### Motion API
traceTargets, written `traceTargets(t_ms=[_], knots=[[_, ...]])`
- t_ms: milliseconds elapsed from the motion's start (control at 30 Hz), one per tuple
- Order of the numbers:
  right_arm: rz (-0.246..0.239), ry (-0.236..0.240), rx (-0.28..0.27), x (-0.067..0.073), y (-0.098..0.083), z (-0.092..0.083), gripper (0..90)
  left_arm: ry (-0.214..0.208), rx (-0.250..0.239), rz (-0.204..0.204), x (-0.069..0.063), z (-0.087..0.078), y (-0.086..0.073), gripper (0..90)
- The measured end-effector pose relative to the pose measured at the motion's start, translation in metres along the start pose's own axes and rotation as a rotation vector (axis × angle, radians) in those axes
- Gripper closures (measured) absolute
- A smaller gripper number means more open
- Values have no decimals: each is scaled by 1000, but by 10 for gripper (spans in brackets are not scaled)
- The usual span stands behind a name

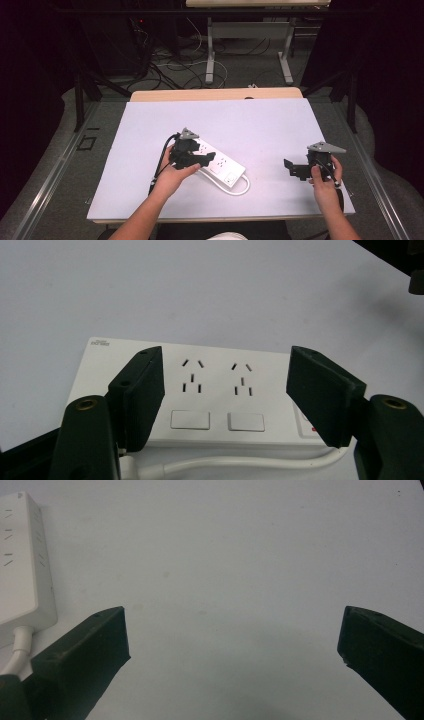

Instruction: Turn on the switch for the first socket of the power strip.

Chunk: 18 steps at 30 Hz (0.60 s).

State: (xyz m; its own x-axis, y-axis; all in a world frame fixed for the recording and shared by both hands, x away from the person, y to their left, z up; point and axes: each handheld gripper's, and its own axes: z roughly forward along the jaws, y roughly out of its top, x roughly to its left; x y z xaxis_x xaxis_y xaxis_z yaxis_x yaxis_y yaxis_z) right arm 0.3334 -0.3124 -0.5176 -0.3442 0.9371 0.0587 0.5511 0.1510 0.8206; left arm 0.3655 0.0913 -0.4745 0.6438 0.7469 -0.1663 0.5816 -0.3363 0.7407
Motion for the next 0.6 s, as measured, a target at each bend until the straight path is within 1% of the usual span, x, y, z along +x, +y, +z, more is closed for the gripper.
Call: traceTargets(t_ms=[100, 200, 233, 333, 367, 467, 600], knots=[[-1, 1, 1, 0, 0, 0, 0, 12, -9, 5, 4, -2, 0, 310], [-2, -3, 3, 0, 0, 0, 0, 17, -28, 3, 8, -3, 1, 262], [-1, 1, 0, 0, 0, 0, 0, 21, -27, 8, 9, -4, 1, 253], [0, 1, 0, 0, 0, 0, 0, 34, -43, 12, 12, -6, 2, 212], [-1, 1, 0, 0, 0, 0, 0, 44, -40, 10, 13, -7, 2, 202], [0, 1, 1, 0, 0, 0, 0, 45, -52, -7, 15, -8, 2, 176], [1, -8, -6, 0, 0, 0, 0, 55, -59, -18, 19, -12, 3, 164]])
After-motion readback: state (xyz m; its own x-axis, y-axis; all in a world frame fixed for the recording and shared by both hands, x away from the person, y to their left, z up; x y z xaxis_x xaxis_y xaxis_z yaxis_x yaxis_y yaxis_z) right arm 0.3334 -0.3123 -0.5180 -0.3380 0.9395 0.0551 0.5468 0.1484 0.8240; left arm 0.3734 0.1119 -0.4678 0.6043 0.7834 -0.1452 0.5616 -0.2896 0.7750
